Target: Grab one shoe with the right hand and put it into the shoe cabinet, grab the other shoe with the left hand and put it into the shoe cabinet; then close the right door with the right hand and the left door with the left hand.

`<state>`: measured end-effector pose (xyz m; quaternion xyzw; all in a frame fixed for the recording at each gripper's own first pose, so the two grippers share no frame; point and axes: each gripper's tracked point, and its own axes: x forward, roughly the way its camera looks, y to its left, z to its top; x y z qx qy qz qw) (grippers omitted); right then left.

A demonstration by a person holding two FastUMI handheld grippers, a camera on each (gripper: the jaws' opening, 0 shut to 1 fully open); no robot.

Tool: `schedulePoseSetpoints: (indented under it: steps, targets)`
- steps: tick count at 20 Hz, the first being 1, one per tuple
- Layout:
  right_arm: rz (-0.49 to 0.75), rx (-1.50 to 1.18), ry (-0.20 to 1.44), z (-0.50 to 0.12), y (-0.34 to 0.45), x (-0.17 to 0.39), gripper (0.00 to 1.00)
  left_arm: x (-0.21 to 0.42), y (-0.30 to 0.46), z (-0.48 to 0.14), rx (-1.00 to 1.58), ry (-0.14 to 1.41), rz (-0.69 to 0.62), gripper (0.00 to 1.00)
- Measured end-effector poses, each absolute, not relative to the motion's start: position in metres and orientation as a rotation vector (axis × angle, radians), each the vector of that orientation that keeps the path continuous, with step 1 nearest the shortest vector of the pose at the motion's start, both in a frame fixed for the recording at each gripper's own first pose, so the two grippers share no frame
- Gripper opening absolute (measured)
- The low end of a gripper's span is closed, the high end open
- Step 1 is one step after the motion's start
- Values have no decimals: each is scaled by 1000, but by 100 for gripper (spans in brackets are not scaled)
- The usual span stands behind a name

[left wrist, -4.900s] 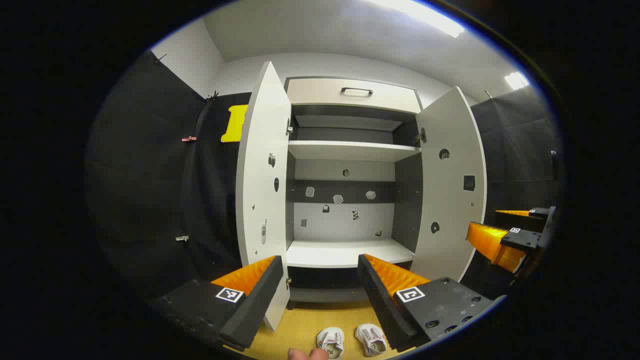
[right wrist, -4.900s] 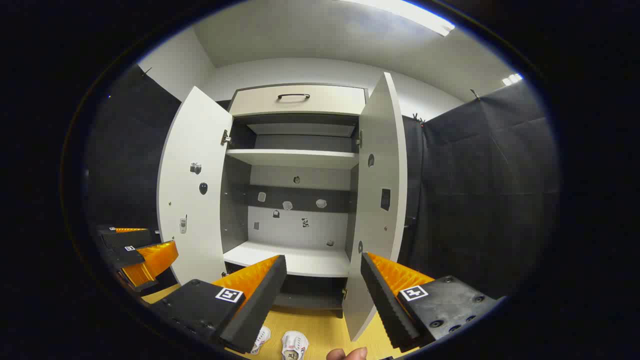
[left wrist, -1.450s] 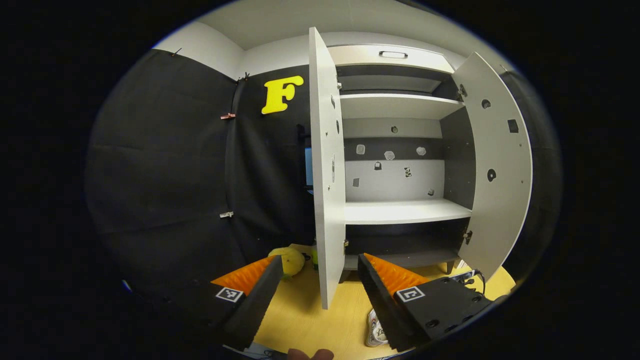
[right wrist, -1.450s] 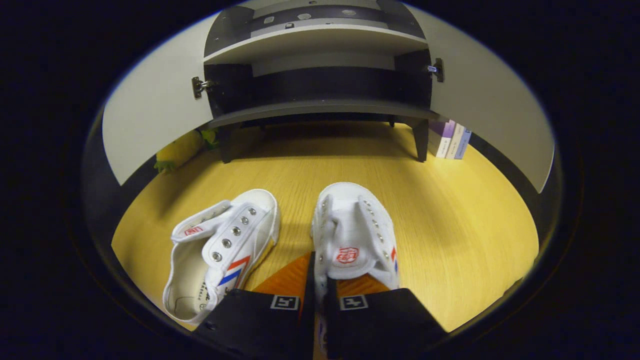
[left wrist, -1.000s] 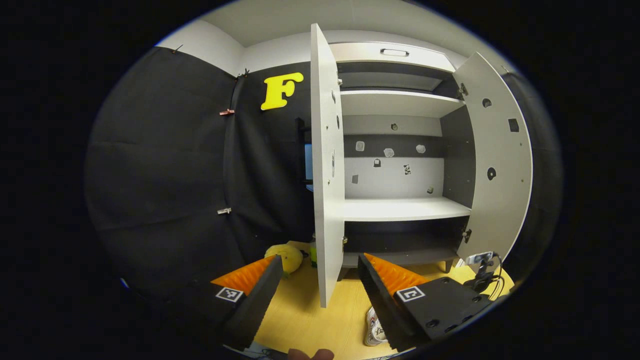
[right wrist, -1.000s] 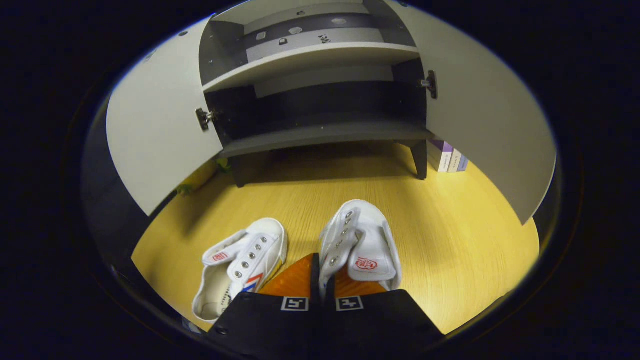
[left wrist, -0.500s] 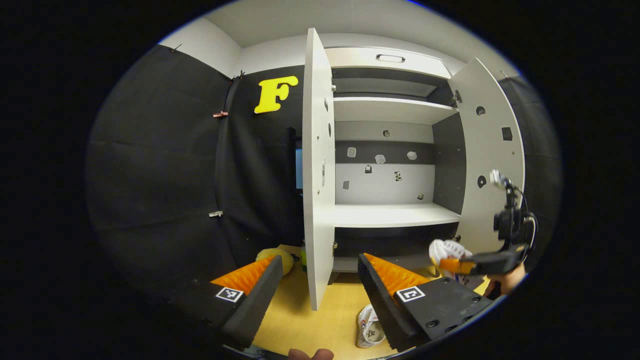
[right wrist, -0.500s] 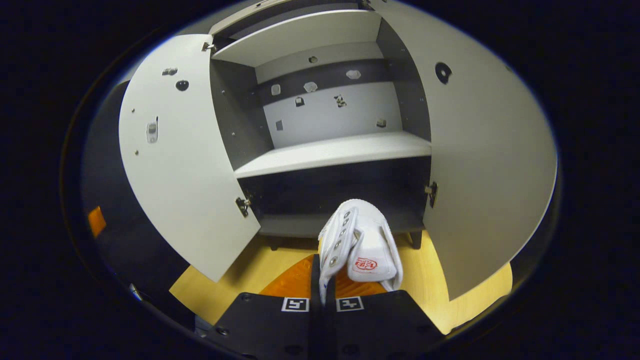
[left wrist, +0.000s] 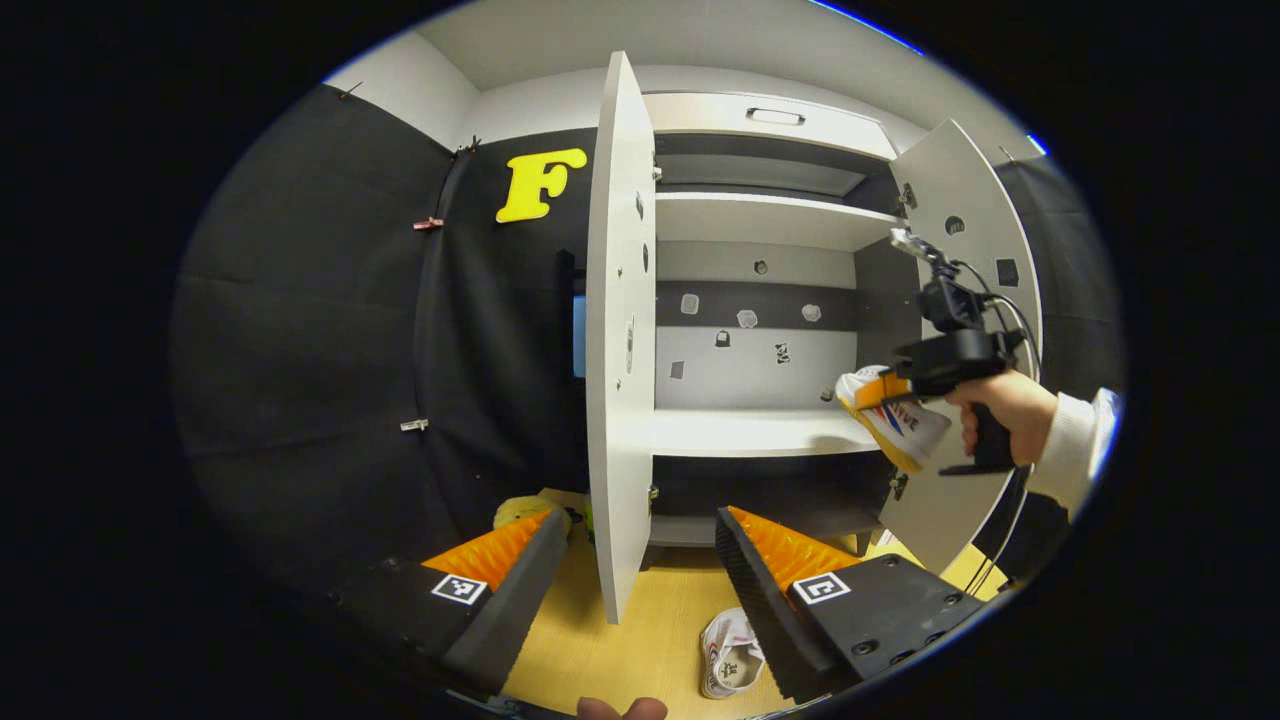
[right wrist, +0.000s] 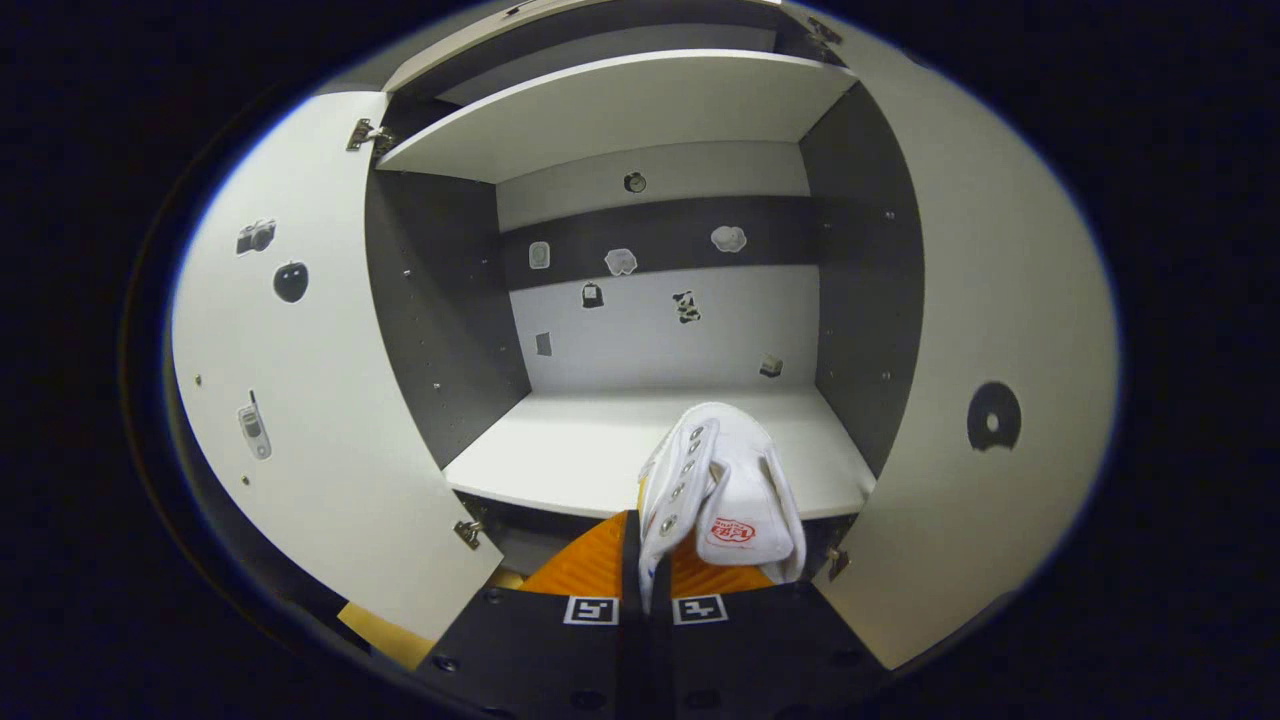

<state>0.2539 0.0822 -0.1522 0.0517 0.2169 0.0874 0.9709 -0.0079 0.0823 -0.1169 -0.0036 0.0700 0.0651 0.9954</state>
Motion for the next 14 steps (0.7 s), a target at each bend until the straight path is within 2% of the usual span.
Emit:
schedulePoseSetpoints:
  steps: [10, 14]
  targets:
    - [135, -140, 533, -187, 70, 399, 5, 2, 83, -121, -38, 155, 172, 95]
    - [130, -222, 578, -213, 72, 437, 5, 7, 84, -123, -47, 159, 209, 95]
